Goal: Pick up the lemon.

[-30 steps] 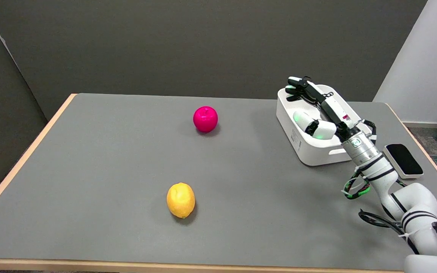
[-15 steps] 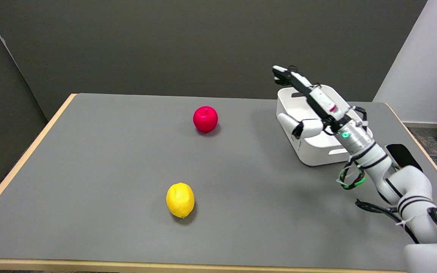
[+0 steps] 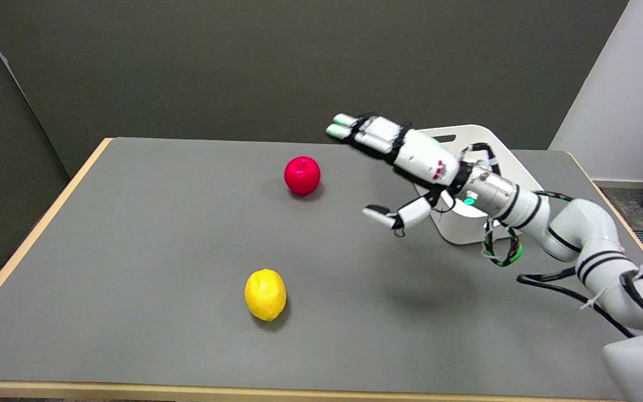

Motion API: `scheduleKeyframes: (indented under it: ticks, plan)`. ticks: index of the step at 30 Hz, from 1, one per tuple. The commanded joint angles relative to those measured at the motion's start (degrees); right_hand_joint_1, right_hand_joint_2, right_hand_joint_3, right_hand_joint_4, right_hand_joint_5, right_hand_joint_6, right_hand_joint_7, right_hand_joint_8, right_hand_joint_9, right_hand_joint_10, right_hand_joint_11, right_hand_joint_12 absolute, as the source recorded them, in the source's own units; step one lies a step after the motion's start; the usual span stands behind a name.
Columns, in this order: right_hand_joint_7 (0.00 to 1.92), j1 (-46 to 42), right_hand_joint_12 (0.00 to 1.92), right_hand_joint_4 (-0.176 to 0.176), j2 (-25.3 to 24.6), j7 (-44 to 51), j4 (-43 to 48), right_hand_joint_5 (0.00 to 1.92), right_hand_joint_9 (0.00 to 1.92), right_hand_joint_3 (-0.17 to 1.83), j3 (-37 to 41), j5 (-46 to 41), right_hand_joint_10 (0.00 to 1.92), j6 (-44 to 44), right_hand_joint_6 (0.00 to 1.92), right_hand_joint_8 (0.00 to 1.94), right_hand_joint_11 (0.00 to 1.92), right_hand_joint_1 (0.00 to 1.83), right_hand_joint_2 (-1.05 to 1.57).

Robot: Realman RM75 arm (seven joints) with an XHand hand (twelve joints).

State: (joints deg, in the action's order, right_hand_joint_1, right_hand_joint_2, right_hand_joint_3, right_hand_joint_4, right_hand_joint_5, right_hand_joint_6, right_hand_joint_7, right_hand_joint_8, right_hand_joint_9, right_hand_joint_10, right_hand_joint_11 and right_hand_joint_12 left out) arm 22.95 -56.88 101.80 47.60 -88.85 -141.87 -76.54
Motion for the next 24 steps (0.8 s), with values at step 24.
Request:
scheduleKeyframes:
  ticks: [24]
  plan:
    - [0.0,5.34,0.72,0.063,1.63,16.88,6.76,0.0,0.03,0.98,-32.95,5.24,0.46,13.65,0.05,0.07,0.0,0.76,0.63]
